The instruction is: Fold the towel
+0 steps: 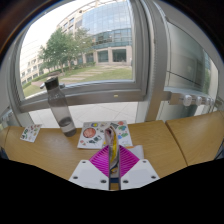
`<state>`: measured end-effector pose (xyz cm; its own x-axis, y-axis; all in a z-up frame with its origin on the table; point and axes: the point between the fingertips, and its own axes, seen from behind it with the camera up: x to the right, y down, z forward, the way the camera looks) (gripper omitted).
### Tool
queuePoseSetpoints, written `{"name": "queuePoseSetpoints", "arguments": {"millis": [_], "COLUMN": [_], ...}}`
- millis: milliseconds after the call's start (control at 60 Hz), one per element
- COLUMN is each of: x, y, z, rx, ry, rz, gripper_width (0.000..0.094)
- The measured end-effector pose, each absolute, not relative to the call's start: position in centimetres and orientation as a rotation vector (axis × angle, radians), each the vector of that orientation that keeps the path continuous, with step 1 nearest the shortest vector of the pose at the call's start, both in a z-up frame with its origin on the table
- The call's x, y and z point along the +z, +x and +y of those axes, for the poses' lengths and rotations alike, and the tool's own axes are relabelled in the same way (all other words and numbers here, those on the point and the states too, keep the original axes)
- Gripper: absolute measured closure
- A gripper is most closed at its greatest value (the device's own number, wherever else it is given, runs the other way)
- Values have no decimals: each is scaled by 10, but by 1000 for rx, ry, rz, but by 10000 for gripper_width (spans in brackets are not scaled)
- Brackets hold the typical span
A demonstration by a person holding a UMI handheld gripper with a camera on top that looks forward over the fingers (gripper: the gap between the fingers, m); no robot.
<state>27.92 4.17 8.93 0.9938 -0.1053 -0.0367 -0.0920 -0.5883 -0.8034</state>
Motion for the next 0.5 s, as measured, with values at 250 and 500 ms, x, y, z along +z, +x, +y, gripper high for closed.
{"name": "queuePoseSetpoints", "arguments": {"millis": [250, 500], "x": [18, 82], "y": [399, 363], "z": [28, 25], "rx": [-247, -70], "ry": [-2281, -2105], "rz": [158, 114], "gripper_width": [505, 195]}}
